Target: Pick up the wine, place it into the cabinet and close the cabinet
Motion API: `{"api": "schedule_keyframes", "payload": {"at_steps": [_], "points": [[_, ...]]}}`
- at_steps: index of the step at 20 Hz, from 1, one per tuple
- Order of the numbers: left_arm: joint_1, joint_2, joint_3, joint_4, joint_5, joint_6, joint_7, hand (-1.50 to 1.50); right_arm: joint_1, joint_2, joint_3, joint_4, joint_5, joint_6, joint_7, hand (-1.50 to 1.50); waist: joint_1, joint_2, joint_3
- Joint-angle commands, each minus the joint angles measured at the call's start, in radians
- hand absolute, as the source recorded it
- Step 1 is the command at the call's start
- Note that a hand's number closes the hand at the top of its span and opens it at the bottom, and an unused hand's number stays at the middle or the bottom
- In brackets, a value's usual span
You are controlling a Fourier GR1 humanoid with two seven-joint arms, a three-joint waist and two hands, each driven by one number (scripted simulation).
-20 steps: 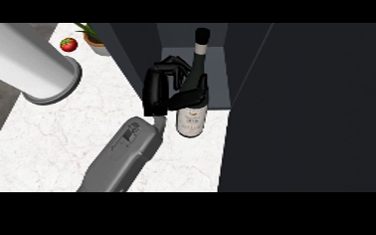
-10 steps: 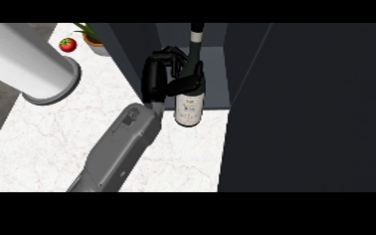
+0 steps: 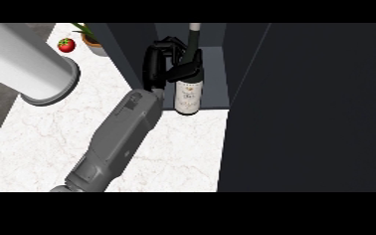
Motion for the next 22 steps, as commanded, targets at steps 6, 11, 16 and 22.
{"api": "schedule_keyframes", "payload": {"at_steps": [6, 11, 16, 22], "points": [[-0.135, -0.005, 0.047, 0.199, -0.013, 0.036, -0.138, 1.50, -0.013, -0.006, -0.009, -0.085, -0.072, -0.005, 0.051, -1.50, -0.010, 0.003, 0.000], [-0.232, -0.005, 0.133, 0.343, -0.020, 0.055, -0.206, 1.50, 0.007, 0.004, 0.004, -0.067, -0.053, 0.005, 0.021, -1.50, -0.023, 0.009, 0.000], [-0.285, -0.002, 0.154, 0.389, -0.014, 0.011, -0.210, 1.50, 0.006, 0.017, 0.029, -0.047, -0.045, 0.007, 0.007, -1.50, -0.016, 0.008, 0.000], [-0.301, -0.005, 0.249, 0.417, 0.078, -0.030, -0.175, 1.50, 0.045, 0.034, 0.039, -0.037, -0.043, 0.009, -0.035, -1.50, -0.023, 0.008, 0.000]]}}
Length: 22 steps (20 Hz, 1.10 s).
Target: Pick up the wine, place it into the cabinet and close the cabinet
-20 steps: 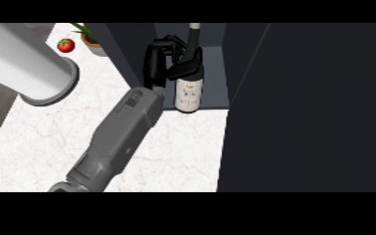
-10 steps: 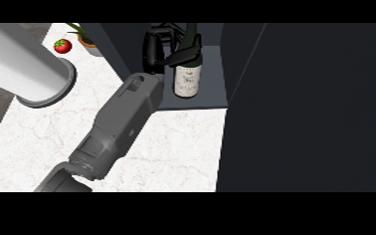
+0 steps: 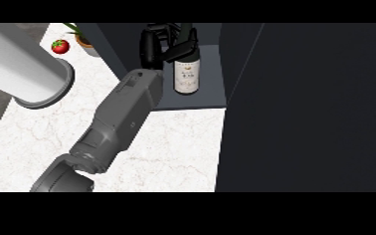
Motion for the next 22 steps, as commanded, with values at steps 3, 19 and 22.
{"api": "schedule_keyframes", "payload": {"at_steps": [3, 19, 22], "points": [[-0.028, -0.002, 0.087, 0.061, 0.056, -0.042, -0.016, 1.50, -0.034, 0.013, 0.014, -0.051, -0.026, -0.028, 0.048, -1.50, -0.009, 0.007, -0.001], [-0.032, 0.025, 0.084, 0.166, 0.011, -0.040, -0.067, -1.50, 0.025, -0.009, -0.022, -0.062, -0.072, 0.028, -0.004, -1.50, -0.020, 0.009, 0.000], [-0.051, 0.015, 0.080, 0.180, -0.002, -0.001, -0.056, -1.50, 0.034, 0.011, 0.005, -0.033, -0.012, 0.020, -0.036, -1.50, -0.021, 0.009, 0.000]]}}
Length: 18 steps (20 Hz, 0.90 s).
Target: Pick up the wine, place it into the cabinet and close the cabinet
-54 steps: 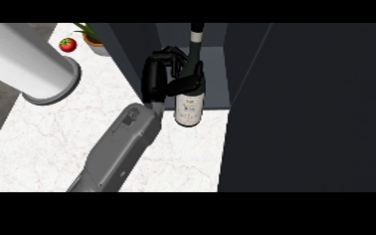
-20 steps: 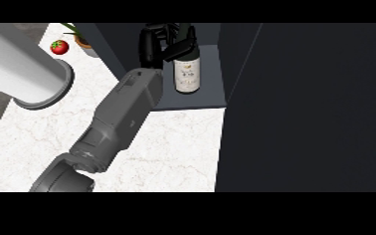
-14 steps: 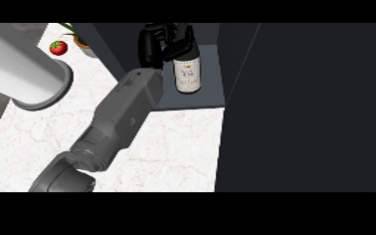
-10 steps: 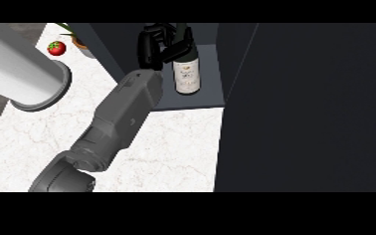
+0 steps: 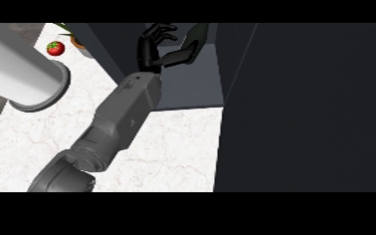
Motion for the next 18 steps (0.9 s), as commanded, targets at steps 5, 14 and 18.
{"api": "schedule_keyframes", "payload": {"at_steps": [5, 14, 18], "points": [[0.034, 0.003, -0.009, 0.046, -0.032, 0.058, -0.035, -1.50, -0.011, -0.016, -0.026, -0.029, -0.064, 0.006, 0.021, -1.50, -0.007, 0.010, -0.003], [0.045, -0.002, -0.023, 0.053, -0.061, 0.110, -0.048, -1.50, 0.036, -0.001, -0.001, -0.032, -0.046, 0.018, -0.033, -1.50, -0.013, 0.009, -0.002], [0.034, 0.013, 0.005, 0.036, -0.040, 0.067, -0.038, -1.50, -0.023, 0.001, 0.008, -0.022, -0.027, -0.008, 0.012, -1.50, -0.009, 0.011, -0.004]]}}
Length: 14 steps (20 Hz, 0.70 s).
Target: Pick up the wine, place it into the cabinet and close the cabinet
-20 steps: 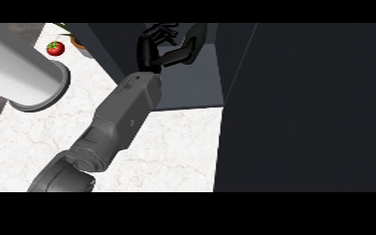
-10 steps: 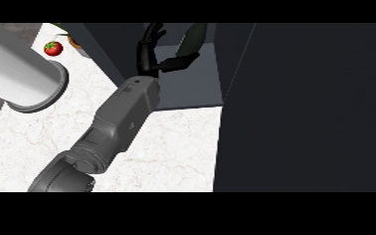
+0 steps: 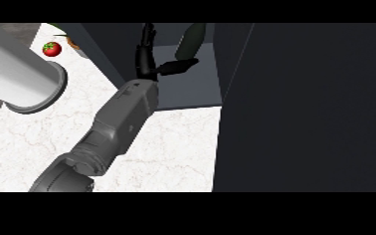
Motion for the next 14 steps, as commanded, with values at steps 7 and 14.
{"api": "schedule_keyframes", "payload": {"at_steps": [7, 14], "points": [[0.041, -0.003, 0.016, -0.009, 0.000, -0.038, -0.071, -1.50, 0.010, -0.005, -0.002, -0.038, -0.039, 0.009, 0.015, -1.50, -0.002, 0.003, -0.002], [0.054, 0.024, 0.003, -0.008, -0.024, -0.160, -0.063, -1.50, 0.040, 0.001, 0.011, -0.061, -0.033, 0.004, 0.016, -1.50, 0.012, -0.002, -0.002]]}}
